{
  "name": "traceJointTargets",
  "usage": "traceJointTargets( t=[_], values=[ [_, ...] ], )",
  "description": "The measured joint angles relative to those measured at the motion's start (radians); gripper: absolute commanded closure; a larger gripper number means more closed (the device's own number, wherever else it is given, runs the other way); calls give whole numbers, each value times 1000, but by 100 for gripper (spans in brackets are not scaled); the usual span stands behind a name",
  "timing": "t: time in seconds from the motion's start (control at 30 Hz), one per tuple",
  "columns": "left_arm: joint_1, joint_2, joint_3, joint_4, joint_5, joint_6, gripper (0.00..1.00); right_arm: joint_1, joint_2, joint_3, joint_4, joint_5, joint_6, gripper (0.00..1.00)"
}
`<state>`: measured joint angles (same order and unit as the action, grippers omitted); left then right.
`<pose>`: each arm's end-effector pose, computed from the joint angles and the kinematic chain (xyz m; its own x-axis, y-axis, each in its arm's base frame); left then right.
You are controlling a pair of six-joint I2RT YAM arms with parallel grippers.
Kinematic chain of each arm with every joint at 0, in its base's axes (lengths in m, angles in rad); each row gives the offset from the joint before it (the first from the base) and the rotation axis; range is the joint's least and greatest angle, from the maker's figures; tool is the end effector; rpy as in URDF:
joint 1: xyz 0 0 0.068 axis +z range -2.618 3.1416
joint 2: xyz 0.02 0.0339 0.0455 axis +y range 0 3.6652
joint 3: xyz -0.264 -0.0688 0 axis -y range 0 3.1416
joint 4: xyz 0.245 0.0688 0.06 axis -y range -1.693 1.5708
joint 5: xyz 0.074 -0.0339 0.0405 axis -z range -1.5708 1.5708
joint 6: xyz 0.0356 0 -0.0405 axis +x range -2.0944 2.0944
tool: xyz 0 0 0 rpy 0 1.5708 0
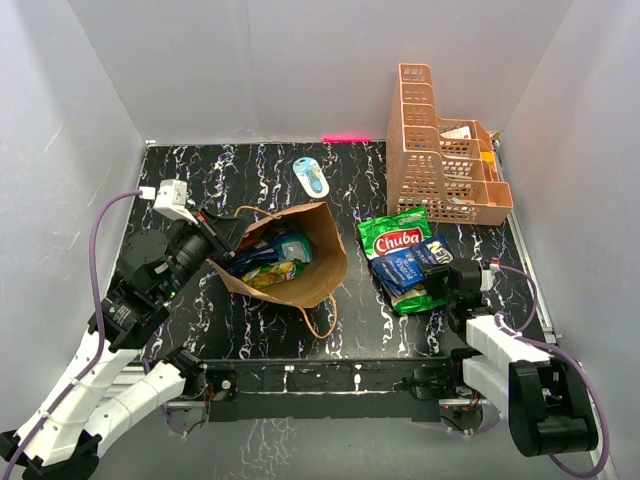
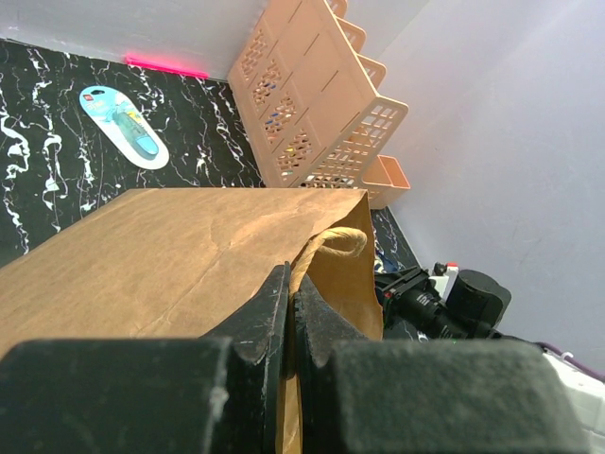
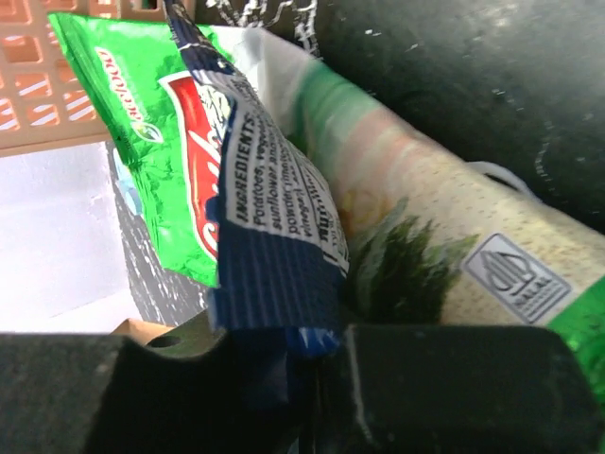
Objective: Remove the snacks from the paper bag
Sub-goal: Place the snack at the center of the board.
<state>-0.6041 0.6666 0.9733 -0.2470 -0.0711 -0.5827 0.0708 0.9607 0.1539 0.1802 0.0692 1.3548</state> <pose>0.1144 -0.0759 0.4144 -0.2387 -0.5022 -0.8312 0.4514 0.7004 -0.5528 0.1700 0.0096 0.1303 -0.1397 0.9670 -0.2132 0.5682 0.2546 0.7825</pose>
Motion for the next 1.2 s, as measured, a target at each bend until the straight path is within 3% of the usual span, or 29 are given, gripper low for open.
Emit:
traceJointTargets(
  t=[0.1,0.23,0.37,0.67,0.87,1.0,1.1,1.2],
  values=[
    [0,0,0,0,0,-2,100,-16,18,-22,36,-1,6,72],
    [0,-1,0,0,0,-2,100,-24,-14,-29,45,-1,-11,55],
    [0,-4,0,0,0,-2,100,-39,-45,33,-74,-9,-65,39],
    [0,-13,0,0,1,-5,100,-48,-127,334,-598,-27,-163,31],
    [0,-13,-1,8,22,4,100,-50,-284,415,-835,-53,-263,23],
    [0,-13,-7,32,81,27,100,-51,-330,485,-917,-47,-356,11],
    [0,-12,-12,57,151,55,100,-53,-351,549,-898,-98,-503,11],
    [0,-12,-17,79,220,80,100,-46,-344,623,-823,-262,-668,14]
  ],
)
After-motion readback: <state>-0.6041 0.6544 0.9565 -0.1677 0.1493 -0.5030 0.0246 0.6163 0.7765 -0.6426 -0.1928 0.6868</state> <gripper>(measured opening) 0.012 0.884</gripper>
